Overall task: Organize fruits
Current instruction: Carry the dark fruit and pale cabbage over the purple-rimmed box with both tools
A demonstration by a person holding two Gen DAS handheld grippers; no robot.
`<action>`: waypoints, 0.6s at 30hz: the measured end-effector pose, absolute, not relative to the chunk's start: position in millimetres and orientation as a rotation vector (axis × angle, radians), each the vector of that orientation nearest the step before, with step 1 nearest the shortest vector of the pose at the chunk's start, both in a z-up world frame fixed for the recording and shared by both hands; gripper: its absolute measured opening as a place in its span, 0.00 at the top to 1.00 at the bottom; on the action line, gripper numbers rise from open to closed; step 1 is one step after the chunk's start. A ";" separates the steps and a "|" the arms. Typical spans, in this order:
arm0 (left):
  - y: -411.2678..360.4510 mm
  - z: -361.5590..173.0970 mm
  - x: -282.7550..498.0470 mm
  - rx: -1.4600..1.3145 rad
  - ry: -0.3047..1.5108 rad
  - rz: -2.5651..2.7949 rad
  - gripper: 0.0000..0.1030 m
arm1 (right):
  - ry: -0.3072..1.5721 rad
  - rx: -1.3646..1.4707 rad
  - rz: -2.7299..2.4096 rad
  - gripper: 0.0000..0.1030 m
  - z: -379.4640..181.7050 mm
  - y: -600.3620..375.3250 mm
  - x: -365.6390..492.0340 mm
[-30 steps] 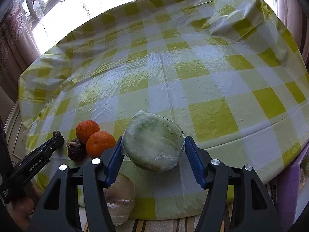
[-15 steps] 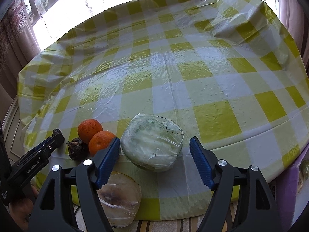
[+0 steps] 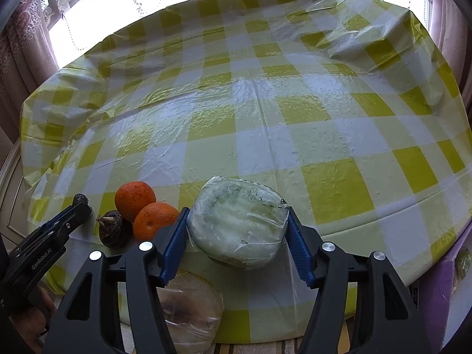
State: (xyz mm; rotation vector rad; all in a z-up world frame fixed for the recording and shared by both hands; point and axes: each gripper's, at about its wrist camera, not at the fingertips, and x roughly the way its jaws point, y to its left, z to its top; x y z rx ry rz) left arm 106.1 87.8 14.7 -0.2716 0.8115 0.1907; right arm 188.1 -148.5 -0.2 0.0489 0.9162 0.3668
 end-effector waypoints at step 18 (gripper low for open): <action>74.0 33.7 99.7 -0.218 0.759 0.180 0.63 | 0.856 0.093 0.385 0.43 12.8 -167.7 178.0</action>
